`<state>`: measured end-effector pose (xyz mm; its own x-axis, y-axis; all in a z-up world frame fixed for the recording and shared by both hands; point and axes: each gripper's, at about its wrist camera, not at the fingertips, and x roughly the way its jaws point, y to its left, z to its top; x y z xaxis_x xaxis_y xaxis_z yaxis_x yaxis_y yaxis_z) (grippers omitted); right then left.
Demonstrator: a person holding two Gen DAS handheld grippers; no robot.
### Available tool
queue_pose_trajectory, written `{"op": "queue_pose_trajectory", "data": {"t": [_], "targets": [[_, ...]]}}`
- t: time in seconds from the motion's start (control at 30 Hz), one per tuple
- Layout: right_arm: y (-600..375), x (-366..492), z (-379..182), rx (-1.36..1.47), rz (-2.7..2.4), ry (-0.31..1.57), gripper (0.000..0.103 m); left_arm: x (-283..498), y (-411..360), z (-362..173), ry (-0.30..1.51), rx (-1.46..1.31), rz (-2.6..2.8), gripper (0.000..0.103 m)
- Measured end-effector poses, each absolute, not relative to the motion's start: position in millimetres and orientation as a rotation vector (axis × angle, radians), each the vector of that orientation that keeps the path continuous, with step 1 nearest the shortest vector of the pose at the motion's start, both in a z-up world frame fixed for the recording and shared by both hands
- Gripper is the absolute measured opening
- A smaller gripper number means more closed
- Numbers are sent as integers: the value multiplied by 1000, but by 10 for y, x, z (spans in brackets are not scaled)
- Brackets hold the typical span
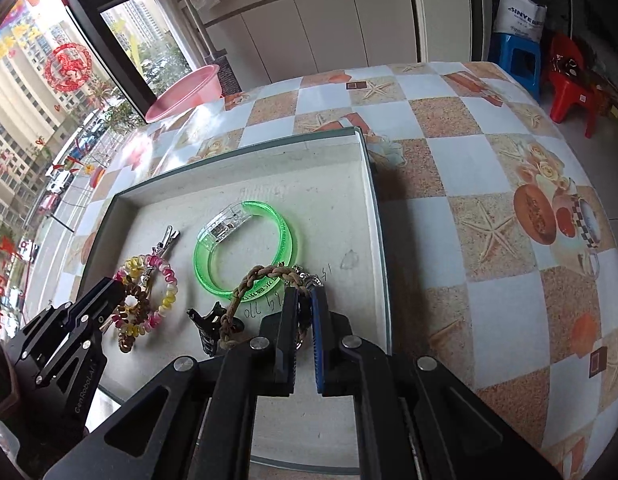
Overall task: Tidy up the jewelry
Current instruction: 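Carry both bracelets into the tray and open both tools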
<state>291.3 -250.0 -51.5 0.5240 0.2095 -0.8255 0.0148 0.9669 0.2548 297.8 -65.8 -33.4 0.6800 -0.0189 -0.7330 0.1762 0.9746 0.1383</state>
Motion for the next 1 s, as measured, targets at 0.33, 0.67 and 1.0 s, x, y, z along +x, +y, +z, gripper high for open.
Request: {"op": "queue_pose_trajectory", "data": {"t": [0.33, 0.67, 1.0], "targets": [[-2513, 2900, -536, 259, 136, 1034, 39, 2970, -653, -316, 827, 198, -99, 22], [-2534, 2765, -262, 311, 165, 950, 50, 2976, -667, -276, 827, 197, -105, 22], [-2614, 2605, -116, 339, 166, 929, 50, 2985, -574, -107, 796, 137, -93, 22]]}}
